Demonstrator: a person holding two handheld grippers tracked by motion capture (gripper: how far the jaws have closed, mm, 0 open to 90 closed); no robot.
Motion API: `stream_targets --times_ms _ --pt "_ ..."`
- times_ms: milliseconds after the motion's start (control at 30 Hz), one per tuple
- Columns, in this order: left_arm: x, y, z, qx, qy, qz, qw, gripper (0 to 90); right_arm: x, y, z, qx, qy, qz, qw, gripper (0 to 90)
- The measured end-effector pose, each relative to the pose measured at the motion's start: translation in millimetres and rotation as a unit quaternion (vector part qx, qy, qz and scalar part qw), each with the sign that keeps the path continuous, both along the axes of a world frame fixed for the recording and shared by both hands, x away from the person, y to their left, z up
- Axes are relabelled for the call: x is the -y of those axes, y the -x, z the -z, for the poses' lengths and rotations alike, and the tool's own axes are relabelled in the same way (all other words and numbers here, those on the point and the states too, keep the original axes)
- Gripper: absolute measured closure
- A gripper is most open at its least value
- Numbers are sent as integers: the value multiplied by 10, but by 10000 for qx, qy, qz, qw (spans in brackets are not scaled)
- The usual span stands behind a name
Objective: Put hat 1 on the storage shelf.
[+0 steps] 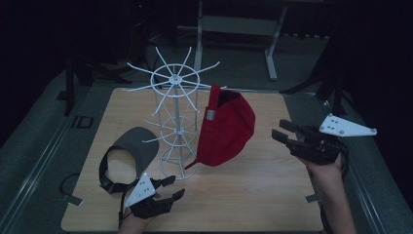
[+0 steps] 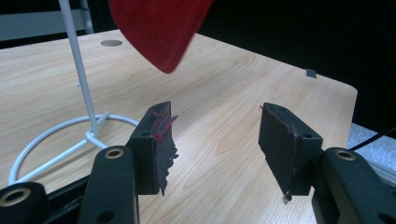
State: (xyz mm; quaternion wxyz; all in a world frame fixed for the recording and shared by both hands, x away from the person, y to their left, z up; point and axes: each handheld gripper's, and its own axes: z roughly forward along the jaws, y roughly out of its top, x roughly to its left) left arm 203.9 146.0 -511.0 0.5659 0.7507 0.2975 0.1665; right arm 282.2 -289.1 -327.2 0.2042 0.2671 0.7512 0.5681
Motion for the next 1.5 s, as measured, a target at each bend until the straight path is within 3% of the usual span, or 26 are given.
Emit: stream_targets --times_ms 333,433,567,700,767,833,933,1067,1167,1367,1400,1500 --pt "-10 1 21 -9 -25 -15 10000 455 176 1 441 -276 217 255 9991 384" --pt "-23 -2 29 -13 -15 -52 10000 455 180 -11 675 -456 444 395 9972 291" --pt "-30 -7 40 -24 -14 -64 10000 455 238 -5 900 -523 278 471 9971 191" --pt "-31 -12 67 -50 -78 -72 9999 455 312 -13 1132 -716 179 628 9953 168" --pt "-34 -17 79 -64 -78 -84 9999 455 346 -26 1263 -845 205 742 9934 143" --pt "-40 -19 93 -86 -77 -102 9999 455 374 -41 1402 -912 406 931 9906 144" --pt "-44 -9 113 -107 -91 -125 9998 455 446 -66 1606 -1193 491 1078 9858 144" --pt "-46 -10 134 -115 -102 -139 9998 455 495 -66 1776 -1354 635 1275 9805 143" --pt "-56 -18 139 -120 -105 -161 9997 455 508 -55 1869 -1377 819 1392 9772 142" --pt "-61 -21 153 -145 -109 -167 9997 455 571 -21 2003 -1357 700 1682 9738 144" --pt "-64 -20 159 -138 -127 -173 9997 455 622 -1 2065 -1280 556 1920 9714 148" --pt "-68 -20 161 -146 -119 -177 9997 454 653 14 2107 -1158 683 2042 9697 145"
